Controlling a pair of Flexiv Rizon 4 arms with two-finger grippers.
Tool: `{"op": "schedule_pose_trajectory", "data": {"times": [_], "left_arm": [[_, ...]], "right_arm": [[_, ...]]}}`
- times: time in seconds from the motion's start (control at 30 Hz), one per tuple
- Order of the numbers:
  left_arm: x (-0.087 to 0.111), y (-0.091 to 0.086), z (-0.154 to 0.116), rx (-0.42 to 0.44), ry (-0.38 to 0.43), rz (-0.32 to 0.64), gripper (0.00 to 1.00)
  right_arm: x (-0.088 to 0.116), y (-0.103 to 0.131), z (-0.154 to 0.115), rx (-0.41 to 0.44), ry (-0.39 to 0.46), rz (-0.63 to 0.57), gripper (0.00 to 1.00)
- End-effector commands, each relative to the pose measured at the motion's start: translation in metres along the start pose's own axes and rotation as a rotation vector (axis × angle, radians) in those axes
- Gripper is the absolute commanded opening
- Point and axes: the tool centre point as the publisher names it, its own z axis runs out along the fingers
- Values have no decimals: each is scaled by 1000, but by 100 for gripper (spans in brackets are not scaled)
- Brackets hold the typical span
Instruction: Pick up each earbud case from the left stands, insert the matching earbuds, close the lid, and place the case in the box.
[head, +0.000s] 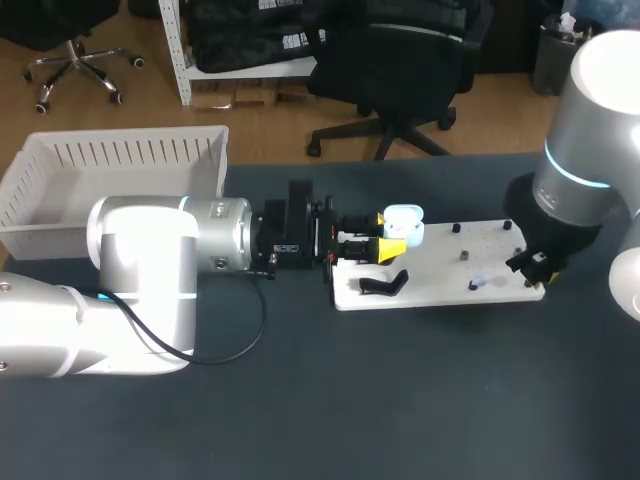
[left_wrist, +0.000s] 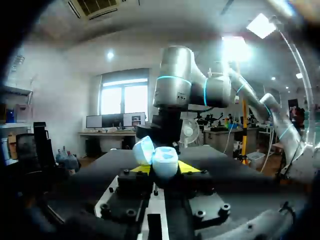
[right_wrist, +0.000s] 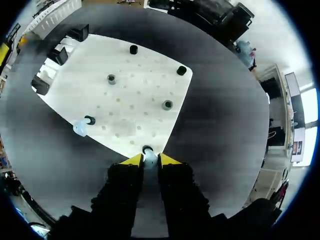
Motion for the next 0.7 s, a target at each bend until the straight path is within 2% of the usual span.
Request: {"op": "schedule_pose_trajectory", "data": {"times": [0.03,0.17,0.4,0.63,0.7], "left_arm": [[0,-2,0,-7,-2,3,0],[0,-2,0,-7,-2,3,0],[0,-2,0,-7,-2,3,0],[0,-2,0,-7,-2,3,0],[0,-2,0,-7,-2,3,0]], "right_arm": [[3,4,-16,6,-13,-2,0],[-1,3,-32,17,-33,4,0],[-10,11,-84,38,-56,10,0],[-26,44,-154,80,-23,57,0],[-31,58,-171,60,-17,88,0]]}}
